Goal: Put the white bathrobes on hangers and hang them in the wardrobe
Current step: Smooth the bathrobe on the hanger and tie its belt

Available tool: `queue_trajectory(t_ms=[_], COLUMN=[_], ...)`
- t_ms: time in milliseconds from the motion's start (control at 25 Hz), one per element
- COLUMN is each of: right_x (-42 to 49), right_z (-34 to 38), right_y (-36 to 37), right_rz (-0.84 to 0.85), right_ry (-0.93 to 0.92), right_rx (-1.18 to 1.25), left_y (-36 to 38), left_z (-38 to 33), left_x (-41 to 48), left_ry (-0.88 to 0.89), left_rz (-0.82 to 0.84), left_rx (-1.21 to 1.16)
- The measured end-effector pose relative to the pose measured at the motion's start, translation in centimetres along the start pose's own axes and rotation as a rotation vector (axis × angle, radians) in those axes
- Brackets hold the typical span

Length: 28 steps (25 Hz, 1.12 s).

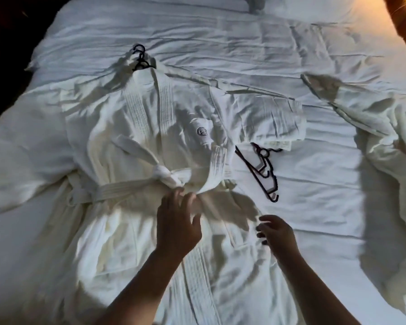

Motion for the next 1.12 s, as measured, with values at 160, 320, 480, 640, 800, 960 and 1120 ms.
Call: queue_trajectory(t_ms=[160,320,480,640,800,960,1120], right_x=[8.4,13.0,11.2,6.0,2.0,4.4,6.9], right_z=[2.9,0.7,-3.2,-10.3,-13.3,-9.9,-10.3], right_y=[-2.6,-0.2,-1.0,-7.2,-12.6,-10.6,-8.8], right_rz=[-0.289,-0.096,-0.106,-0.271,-0.521,-0.494,-0.405], right_ry=[-0.016,-0.009,0.089,0.394,0.516,0.268,0.329], right_rx=[-0.063,-0.402,-0.681,-0.706,-0.408,-0.310,-0.299], left_y=[4.7,10.9,12.2,12.9,13.0,12.8,12.2], left_z=[2.7,5.2,5.8,6.4,6.5,6.2,5.6], left_x=[7.6,6.3,6.0,6.4,6.7,6.6,6.7], left_ry=[-0.139,-0.153,-0.189,-0.223,-0.262,-0.277,-0.271], left_rz=[0.127,0.244,0.224,0.265,0.342,0.384,0.358], left_rx=[0.239,0.320,0.308,0.309,0.317,0.303,0.267])
Point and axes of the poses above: each hand's wrist, its own x-axis towards the middle knuckle, its own y-axis out of the palm, z = x × y, the point moved 9 cm from there along x, towards the middle knuckle, and after that the axes turned 1 degree about -x, right-handed, at the moved point
